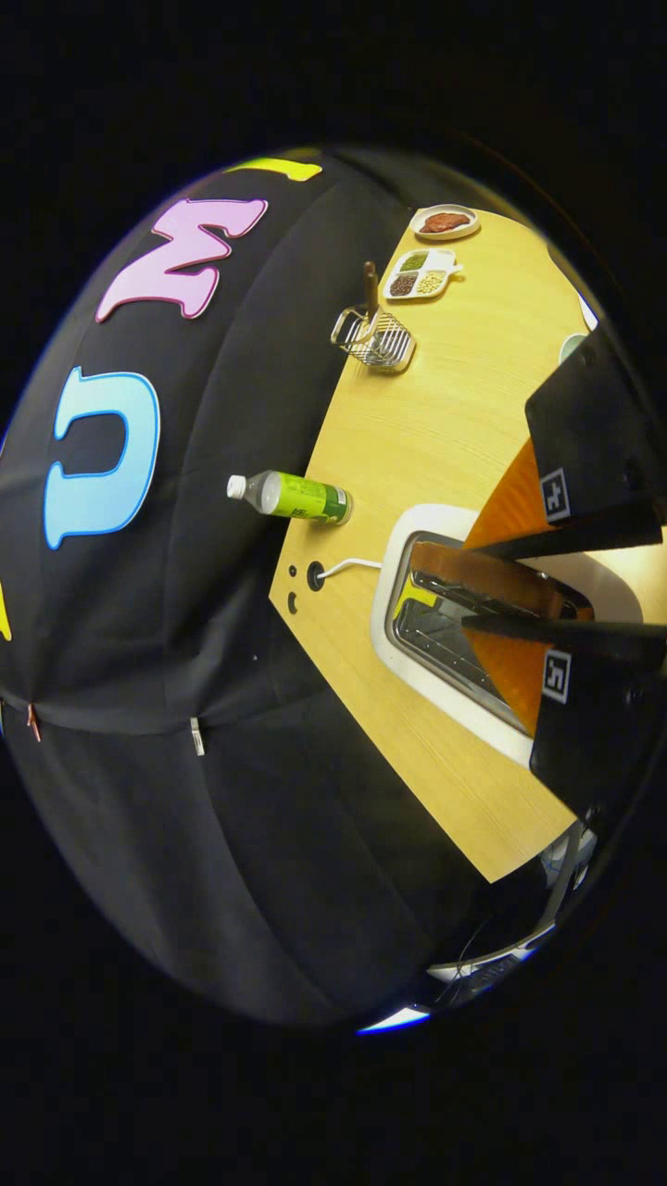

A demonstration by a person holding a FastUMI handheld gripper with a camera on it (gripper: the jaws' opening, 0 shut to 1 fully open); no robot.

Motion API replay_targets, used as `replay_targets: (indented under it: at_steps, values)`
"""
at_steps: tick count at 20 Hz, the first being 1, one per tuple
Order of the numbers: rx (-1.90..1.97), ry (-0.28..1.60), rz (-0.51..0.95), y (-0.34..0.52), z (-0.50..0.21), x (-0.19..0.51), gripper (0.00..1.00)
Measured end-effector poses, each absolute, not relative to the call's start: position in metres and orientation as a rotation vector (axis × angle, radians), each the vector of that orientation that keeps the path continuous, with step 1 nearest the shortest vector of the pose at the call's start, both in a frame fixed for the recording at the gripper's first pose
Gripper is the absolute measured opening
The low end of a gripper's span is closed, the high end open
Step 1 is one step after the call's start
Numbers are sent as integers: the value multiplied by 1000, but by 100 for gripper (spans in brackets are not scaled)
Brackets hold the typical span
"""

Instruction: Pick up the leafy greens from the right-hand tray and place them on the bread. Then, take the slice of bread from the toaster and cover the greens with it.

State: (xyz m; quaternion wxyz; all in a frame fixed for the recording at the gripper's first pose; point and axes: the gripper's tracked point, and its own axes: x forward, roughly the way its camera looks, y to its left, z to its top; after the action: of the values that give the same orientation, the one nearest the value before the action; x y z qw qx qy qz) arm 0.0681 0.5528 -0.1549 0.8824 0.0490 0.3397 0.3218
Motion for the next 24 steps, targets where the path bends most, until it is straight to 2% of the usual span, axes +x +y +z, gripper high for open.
replay_targets:
  at_steps: [2,6,17,24]
  values:
    - [116,713,673,556,-155,65,22]
    - [98,687,655,555,-150,61,13]
    - [288,511,699,516,-57,68,12]
    - [363,420,606,430,-21,71,12]
